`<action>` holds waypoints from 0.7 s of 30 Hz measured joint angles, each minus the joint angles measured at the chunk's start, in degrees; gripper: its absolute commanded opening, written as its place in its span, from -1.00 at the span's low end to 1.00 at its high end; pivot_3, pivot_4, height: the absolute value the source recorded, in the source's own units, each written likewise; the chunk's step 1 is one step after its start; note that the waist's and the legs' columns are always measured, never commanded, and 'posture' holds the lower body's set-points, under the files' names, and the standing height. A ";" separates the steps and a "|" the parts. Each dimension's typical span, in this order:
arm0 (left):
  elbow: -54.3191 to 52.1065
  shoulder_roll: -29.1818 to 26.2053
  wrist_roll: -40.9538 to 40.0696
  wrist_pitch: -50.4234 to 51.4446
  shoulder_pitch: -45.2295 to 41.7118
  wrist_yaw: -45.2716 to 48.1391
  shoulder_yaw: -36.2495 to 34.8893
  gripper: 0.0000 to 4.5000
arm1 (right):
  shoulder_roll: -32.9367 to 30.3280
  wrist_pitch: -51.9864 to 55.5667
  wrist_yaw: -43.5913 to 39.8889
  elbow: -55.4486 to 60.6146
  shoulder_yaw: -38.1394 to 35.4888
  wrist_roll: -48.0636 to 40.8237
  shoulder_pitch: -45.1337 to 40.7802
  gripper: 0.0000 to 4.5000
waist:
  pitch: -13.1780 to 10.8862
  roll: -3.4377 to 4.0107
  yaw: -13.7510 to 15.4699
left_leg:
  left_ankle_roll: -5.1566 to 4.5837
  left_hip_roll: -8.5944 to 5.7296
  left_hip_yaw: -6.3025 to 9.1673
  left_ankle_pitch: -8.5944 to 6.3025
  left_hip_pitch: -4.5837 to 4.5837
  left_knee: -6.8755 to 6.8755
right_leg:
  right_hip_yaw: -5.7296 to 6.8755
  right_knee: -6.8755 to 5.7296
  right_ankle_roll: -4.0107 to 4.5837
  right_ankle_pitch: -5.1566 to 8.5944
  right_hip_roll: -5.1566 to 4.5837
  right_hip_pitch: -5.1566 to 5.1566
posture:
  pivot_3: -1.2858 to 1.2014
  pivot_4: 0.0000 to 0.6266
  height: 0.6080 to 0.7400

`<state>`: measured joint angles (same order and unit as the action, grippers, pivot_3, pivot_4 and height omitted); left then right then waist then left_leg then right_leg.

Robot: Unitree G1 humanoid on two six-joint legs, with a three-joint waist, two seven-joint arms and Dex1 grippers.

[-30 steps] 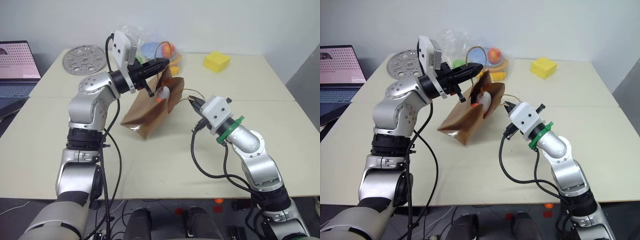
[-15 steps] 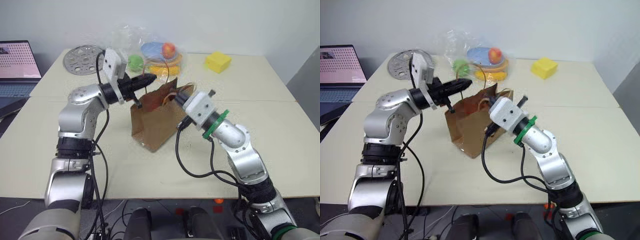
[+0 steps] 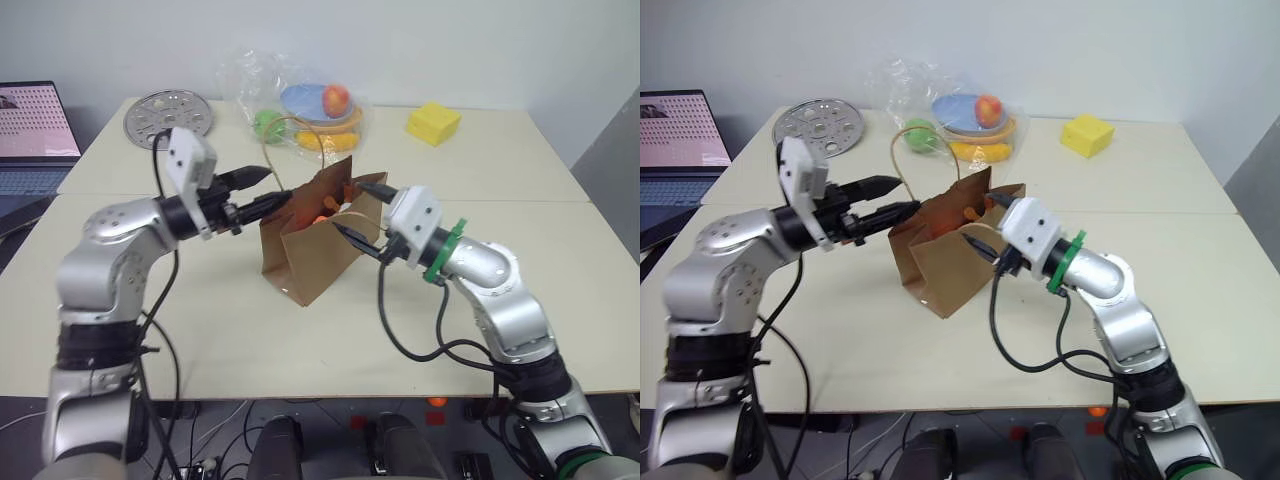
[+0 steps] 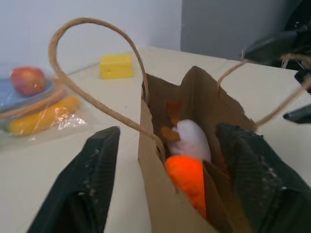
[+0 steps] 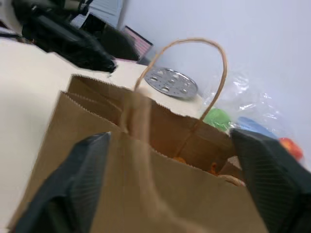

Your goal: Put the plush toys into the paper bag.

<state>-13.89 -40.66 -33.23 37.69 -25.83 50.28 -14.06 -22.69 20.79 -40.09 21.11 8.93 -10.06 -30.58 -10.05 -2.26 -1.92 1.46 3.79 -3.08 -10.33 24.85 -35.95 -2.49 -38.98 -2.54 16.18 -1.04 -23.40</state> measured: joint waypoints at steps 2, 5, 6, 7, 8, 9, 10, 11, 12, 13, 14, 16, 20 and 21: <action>-4.49 -0.32 -2.00 2.33 3.69 -1.43 -1.46 0.98 | -1.73 1.21 -2.11 0.53 -1.72 -2.92 -0.86 1.00 | 0.00 0.00 0.19 | 0.00 0.00 0.05 0.00 0.00 -0.02 | 0.07 0.00 0.02 0.01 0.00 0.01 | 0.03 -0.52 1.00; -9.70 -0.36 -3.77 4.12 8.36 -4.28 -3.58 0.98 | -3.15 6.58 -6.01 1.25 -3.88 -11.27 -2.29 1.00 | 0.00 0.00 0.35 | 0.00 -0.02 0.02 0.01 -0.04 -0.07 | 0.02 0.01 0.07 0.04 -0.07 0.09 | 0.03 -0.52 1.00; -11.47 -0.11 -4.26 4.48 10.06 -5.42 -4.24 0.98 | -3.48 10.41 -6.43 1.38 -5.53 -15.78 -3.28 1.00 | 0.00 0.00 0.29 | 0.00 0.00 0.00 0.01 -0.05 -0.08 | 0.00 0.02 0.08 0.03 -0.13 0.11 | 0.03 -0.52 1.00; -13.14 0.44 -4.73 4.66 11.72 -6.62 -4.50 0.98 | -3.83 14.84 -6.30 1.37 -8.09 -20.66 -5.08 1.00 | 0.00 0.00 0.28 | -0.01 0.05 0.00 0.02 -0.06 -0.10 | -0.03 0.01 0.08 0.03 -0.23 0.11 | 0.03 -0.52 1.00; -14.21 0.85 -4.92 4.69 12.76 -7.50 -4.49 0.98 | -4.11 18.21 -5.86 1.41 -10.07 -24.32 -6.68 1.00 | 0.00 0.00 0.27 | -0.01 0.09 -0.01 0.02 -0.06 -0.11 | -0.05 0.01 0.08 0.03 -0.25 0.11 | 0.03 -0.52 1.00; -15.25 1.44 -4.95 4.65 13.77 -8.53 -4.37 0.98 | -4.87 21.83 -5.27 1.68 -12.25 -28.43 -8.45 1.00 | 0.00 0.00 0.32 | -0.02 0.05 -0.03 0.02 -0.06 -0.12 | -0.05 0.03 0.08 0.02 -0.28 0.14 | 0.03 -0.52 1.00; -15.62 1.74 -4.95 4.60 14.26 -9.11 -4.27 0.98 | -5.48 24.07 -4.70 2.13 -13.52 -30.84 -9.44 1.00 | 0.01 -0.02 0.40 | -0.02 0.02 -0.03 0.02 -0.06 -0.12 | -0.04 0.04 0.09 0.03 -0.29 0.15 | 0.03 -0.52 1.00; -15.91 1.99 -4.83 4.38 14.54 -10.08 -4.20 0.98 | -6.31 26.72 -4.23 2.68 -14.73 -33.71 -10.15 1.00 | 0.03 -0.05 0.49 | -0.02 -0.03 -0.03 0.02 -0.06 -0.12 | -0.01 0.07 0.10 0.04 -0.29 0.15 | 0.03 -0.52 1.00; -16.01 2.51 -4.46 3.95 14.60 -10.75 -3.87 0.98 | -7.13 28.20 -4.17 2.83 -14.93 -35.12 -10.48 1.00 | 0.03 -0.05 0.50 | -0.02 -0.04 -0.04 0.02 -0.06 -0.11 | -0.03 0.07 0.13 0.05 -0.30 0.15 | 0.03 -0.52 1.00; -15.91 3.58 -3.12 2.29 14.61 -11.17 -2.28 0.98 | -9.76 29.41 -5.37 2.84 -14.67 -36.15 -10.49 1.00 | 0.01 -0.01 0.63 | -0.02 -0.10 -0.10 0.02 -0.05 -0.11 | -0.04 0.13 0.17 0.08 -0.35 0.15 | 0.03 -0.52 1.00; -15.72 4.69 -2.02 0.98 15.11 -11.37 -0.37 0.98 | -12.21 30.29 -6.37 2.77 -14.61 -36.36 -10.55 1.00 | -0.01 0.02 0.74 | -0.02 -0.10 -0.16 0.02 -0.05 -0.09 | -0.09 0.14 0.26 0.13 -0.41 0.15 | 0.03 -0.52 1.00; -13.32 7.15 0.66 -1.91 15.35 -11.76 3.66 0.98 | -15.48 31.75 -7.96 2.61 -14.68 -37.24 -10.93 1.00 | -0.01 0.02 0.69 | -0.03 -0.12 -0.24 0.01 -0.02 -0.09 | -0.12 0.25 0.41 0.21 -0.43 0.15 | 0.03 -0.52 1.00; -6.75 10.38 6.13 -8.23 14.05 -12.50 8.64 0.98 | -19.61 35.58 -9.74 2.66 -14.67 -41.15 -12.84 1.00 | 0.00 0.01 0.51 | -0.04 -0.14 -0.22 0.00 0.00 -0.07 | -0.09 0.26 0.14 0.06 -0.30 0.10 | 0.03 -0.52 1.00; -6.10 11.04 6.45 -9.08 13.73 -12.58 8.82 0.98 | -20.07 36.06 -9.84 2.74 -14.67 -41.65 -12.93 1.00 | 0.00 0.00 0.45 | -0.04 -0.12 -0.21 0.00 -0.01 -0.05 | -0.08 0.26 0.14 0.06 -0.26 0.10 | 0.03 -0.52 1.00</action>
<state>-19.99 -29.62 -26.78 28.61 -12.11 37.70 -5.24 -42.76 56.85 -49.94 23.85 -5.73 -51.71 -43.50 -10.05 -2.25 -1.47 1.42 3.67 -3.29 -10.33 24.84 -36.00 -2.57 -38.72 -2.40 16.24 -1.30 -23.30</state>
